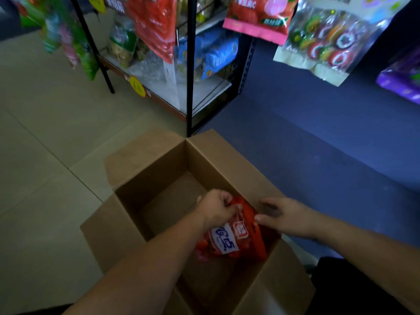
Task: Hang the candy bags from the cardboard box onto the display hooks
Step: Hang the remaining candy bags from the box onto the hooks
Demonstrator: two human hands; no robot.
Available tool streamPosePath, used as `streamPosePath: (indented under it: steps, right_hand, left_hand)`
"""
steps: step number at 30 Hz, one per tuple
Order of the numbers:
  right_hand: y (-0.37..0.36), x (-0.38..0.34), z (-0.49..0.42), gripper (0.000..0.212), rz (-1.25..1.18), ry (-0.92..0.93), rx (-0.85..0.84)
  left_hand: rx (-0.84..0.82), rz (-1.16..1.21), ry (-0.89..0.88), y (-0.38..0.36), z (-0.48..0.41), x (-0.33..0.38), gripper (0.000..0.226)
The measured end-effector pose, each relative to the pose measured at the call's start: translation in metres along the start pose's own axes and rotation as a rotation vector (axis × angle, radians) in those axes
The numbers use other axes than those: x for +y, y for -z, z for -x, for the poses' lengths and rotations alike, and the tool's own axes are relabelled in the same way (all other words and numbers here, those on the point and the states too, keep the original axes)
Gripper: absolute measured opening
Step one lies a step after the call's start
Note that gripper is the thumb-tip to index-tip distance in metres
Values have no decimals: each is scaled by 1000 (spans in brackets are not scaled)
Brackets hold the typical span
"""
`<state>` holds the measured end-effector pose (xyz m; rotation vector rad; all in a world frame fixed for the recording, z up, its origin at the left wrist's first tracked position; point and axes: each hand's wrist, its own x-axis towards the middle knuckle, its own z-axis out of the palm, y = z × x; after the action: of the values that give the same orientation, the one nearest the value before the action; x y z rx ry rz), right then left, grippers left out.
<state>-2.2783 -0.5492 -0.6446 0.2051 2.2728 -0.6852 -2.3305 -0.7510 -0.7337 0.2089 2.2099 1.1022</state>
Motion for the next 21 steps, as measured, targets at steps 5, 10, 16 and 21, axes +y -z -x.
streamPosePath:
  steps: [5,10,16,21]
  right_hand:
    - [29,-13,40,14,-198,157,114]
    - [37,-31,66,16,-617,267,302]
    - [47,-53,68,14,-826,216,291]
    - [72,-51,80,26,-903,266,316]
  left_hand:
    - [-54,157,-119,57,42,68,25]
    - [-42,267,-197,90,90,107,26]
    - [157,460,-212,95,102,119,30]
    - [119,530,-128,95,99,137,34]
